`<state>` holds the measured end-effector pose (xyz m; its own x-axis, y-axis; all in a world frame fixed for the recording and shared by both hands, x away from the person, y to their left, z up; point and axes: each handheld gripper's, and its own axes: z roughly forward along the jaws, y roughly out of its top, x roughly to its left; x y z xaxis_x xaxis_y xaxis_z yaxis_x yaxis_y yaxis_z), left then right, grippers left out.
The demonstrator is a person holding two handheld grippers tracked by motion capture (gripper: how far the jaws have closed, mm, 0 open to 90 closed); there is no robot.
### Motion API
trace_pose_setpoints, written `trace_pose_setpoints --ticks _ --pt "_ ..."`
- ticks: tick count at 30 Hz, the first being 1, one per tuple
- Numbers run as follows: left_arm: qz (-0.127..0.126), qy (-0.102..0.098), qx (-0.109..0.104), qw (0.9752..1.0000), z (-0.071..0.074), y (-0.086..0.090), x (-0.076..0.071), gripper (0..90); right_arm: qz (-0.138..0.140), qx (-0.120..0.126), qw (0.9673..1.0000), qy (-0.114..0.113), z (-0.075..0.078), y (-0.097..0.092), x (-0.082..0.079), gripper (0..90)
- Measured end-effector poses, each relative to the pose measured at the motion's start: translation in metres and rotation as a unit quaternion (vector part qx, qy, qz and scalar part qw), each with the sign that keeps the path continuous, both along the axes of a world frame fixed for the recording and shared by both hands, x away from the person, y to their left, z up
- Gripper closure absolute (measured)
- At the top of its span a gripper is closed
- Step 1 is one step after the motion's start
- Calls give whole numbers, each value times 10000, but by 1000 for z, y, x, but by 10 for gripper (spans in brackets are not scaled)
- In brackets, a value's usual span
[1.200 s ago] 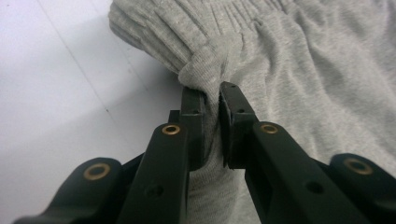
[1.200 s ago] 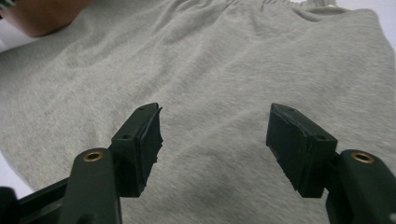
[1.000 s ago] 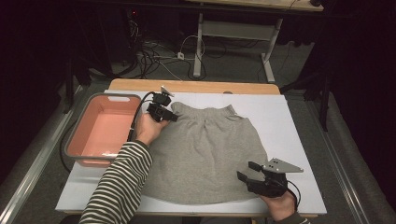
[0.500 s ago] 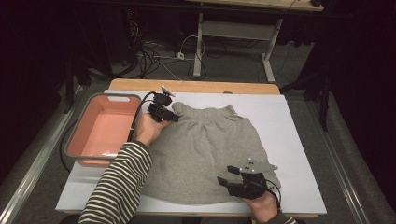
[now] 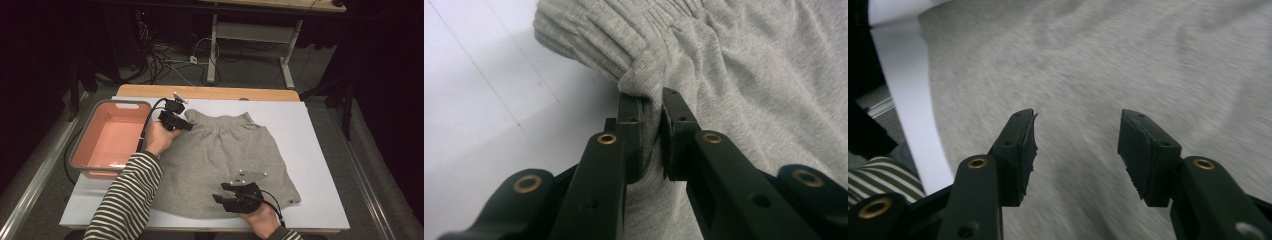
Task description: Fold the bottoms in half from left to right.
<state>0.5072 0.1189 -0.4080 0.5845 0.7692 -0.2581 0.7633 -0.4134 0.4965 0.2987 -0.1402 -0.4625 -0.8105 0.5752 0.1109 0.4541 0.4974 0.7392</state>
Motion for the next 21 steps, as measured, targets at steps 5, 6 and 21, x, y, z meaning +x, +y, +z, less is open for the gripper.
trace_pose_setpoints --ticks 5,6,21 --pt "-32 15 -41 10000 -1 1 0 791 353 -189 9991 102 0 27 -1 543" --pt "-36 26 -45 10000 -2 2 1 791 430 -227 9987 119 0 32 0 548" --pt "-17 64 -68 10000 -6 6 2 790 1181 -707 9899 354 -7 100 -3 564"
